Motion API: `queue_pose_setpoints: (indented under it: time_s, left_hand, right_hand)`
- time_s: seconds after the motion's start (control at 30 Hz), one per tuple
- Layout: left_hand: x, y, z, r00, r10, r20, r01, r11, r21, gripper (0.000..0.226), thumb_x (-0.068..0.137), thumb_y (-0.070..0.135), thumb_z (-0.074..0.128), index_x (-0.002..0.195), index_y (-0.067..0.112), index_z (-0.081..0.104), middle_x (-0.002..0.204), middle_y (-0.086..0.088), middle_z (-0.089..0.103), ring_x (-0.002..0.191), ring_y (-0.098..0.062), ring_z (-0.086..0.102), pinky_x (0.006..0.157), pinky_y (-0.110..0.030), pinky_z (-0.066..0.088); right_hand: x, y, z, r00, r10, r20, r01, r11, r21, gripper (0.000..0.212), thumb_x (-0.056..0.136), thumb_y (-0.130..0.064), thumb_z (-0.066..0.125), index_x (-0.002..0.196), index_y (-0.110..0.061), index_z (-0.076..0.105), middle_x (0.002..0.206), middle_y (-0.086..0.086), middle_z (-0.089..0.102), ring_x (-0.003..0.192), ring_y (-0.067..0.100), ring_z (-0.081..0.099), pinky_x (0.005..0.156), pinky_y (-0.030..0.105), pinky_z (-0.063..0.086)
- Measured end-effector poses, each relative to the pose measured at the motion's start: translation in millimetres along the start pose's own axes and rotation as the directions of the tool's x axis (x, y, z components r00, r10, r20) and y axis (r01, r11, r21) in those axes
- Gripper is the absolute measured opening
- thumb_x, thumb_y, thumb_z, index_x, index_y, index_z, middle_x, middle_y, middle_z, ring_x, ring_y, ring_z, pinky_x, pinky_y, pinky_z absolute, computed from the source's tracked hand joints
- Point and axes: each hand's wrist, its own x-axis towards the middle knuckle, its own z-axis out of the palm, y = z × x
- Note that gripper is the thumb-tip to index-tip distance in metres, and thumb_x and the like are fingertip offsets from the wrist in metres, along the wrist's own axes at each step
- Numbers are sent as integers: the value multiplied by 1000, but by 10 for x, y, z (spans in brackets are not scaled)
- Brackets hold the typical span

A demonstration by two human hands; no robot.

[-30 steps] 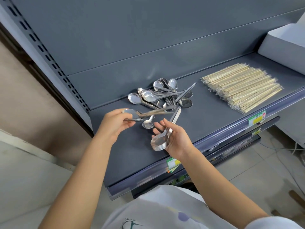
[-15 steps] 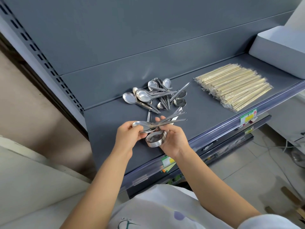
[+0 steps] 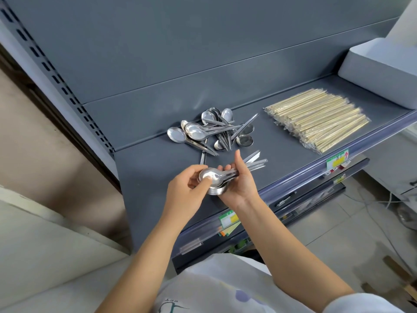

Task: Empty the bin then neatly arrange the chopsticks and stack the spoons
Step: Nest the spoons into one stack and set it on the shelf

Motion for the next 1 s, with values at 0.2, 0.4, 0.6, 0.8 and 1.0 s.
queue_pose_setpoints:
  time_s: [0.2, 0.4, 0.6, 0.8, 1.0]
  left_hand:
    - [-51, -12, 40, 977, 188, 98, -197, 976, 89, 32, 91, 31, 63, 121, 20, 63, 107, 12, 63, 93, 3, 61, 77, -10, 47]
    - [-54, -77, 64, 984, 153, 87, -160, 984, 81, 35, 83, 26, 73, 116, 18, 65, 105, 8, 66, 83, 3, 63, 72, -8, 48]
    - [-33, -104, 153, 995, -15, 97, 14, 1000, 7, 39, 93, 33, 57, 129, 21, 51, 118, 7, 58, 100, -3, 57, 79, -9, 43]
    - [-47, -81, 265, 977, -187, 107, 205, 960, -191, 32, 98, 35, 46, 127, 22, 51, 111, 7, 61, 89, -6, 60, 72, -14, 44]
    - [-58, -101, 251, 987, -145, 70, 159, 951, -266, 19, 94, 31, 57, 112, 38, 60, 104, 12, 68, 92, -7, 62, 82, -23, 48]
  right_hand:
    - [-18, -91, 155, 996, 22, -86, -25, 999, -22, 46, 73, -54, 73, 61, -19, 46, 53, -5, 47, 53, 11, 46, 63, 26, 50]
    - [-43, -114, 169, 992, 12, -129, -25, 995, -98, 47, 71, -58, 73, 73, -18, 49, 61, -4, 48, 55, 12, 44, 52, 23, 49]
    - [-20, -72, 153, 997, -36, -75, 24, 988, -155, 50, 73, -66, 64, 72, -19, 48, 61, -5, 46, 57, 12, 46, 69, 27, 45]
    - [-36, -14, 185, 991, -133, -1, 124, 931, -343, 47, 81, -63, 56, 85, -16, 58, 73, -4, 56, 64, 11, 54, 52, 23, 47]
    - [-40, 11, 183, 986, -148, 73, 165, 907, -387, 38, 88, -51, 56, 94, -14, 64, 71, -2, 60, 60, 10, 57, 59, 27, 47]
